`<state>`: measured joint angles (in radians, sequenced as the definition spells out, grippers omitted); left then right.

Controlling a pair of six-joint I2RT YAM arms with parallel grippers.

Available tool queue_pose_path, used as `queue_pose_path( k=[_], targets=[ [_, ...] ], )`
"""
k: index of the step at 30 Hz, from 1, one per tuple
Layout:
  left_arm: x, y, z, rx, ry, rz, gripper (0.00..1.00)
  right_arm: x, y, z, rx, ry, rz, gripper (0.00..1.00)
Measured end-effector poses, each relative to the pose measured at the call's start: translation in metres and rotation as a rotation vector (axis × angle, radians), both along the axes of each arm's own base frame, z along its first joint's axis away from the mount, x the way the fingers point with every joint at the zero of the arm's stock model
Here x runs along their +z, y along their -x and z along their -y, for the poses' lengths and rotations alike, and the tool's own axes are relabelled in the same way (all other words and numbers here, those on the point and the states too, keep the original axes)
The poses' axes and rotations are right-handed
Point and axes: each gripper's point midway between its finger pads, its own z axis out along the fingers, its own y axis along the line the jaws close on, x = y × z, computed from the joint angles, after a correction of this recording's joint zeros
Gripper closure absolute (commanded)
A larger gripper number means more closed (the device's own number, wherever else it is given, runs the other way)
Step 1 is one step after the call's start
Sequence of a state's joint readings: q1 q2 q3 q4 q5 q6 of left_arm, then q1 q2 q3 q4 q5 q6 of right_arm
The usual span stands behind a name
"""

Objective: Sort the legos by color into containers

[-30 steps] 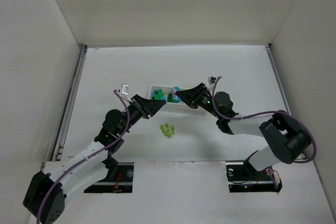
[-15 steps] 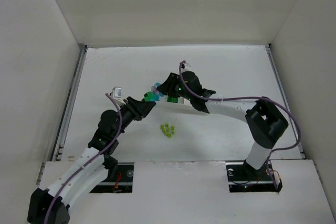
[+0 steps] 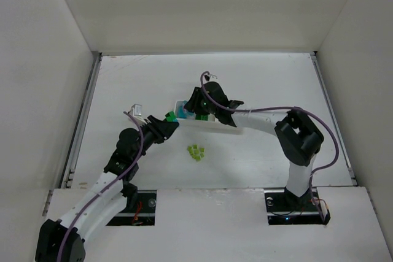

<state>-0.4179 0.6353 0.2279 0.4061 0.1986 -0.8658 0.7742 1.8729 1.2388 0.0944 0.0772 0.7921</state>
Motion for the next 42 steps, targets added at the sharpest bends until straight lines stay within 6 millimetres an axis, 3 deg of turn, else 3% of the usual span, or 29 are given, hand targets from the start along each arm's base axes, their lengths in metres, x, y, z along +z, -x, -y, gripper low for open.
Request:
queue_pose_path(
  k=[4,14,18,22,27,30,35,42],
  targets=[
    [-0.004,0.0,0.001,-0.003,-0.006,-0.011,0.88,0.005,-0.005,-0.003,-0.005,0.0,0.015,0.4],
    [-0.006,0.0,0.004,-0.015,-0.007,-0.018,0.88,0.004,-0.006,-0.004,-0.004,0.013,0.021,0.39],
    [-0.006,0.002,0.007,-0.033,-0.005,-0.017,0.87,0.008,0.003,0.005,-0.003,0.009,0.029,0.39],
    [0.001,0.007,0.015,-0.079,0.015,0.008,0.87,0.033,0.024,0.025,0.006,-0.033,0.074,0.32],
    [0.013,0.02,0.035,-0.182,0.059,0.042,0.87,0.097,0.054,0.05,0.053,-0.211,0.213,0.17],
    [0.016,0.028,0.049,-0.251,0.081,0.044,0.87,0.122,0.064,0.066,0.075,-0.336,0.266,0.12],
    [0.017,0.046,0.072,-0.371,0.111,0.037,0.87,0.119,0.075,0.074,0.14,-0.484,0.238,0.08],
    [0.029,0.061,0.087,-0.452,0.153,0.064,0.86,0.129,0.11,0.057,0.301,-0.618,0.219,0.18]
  ],
)
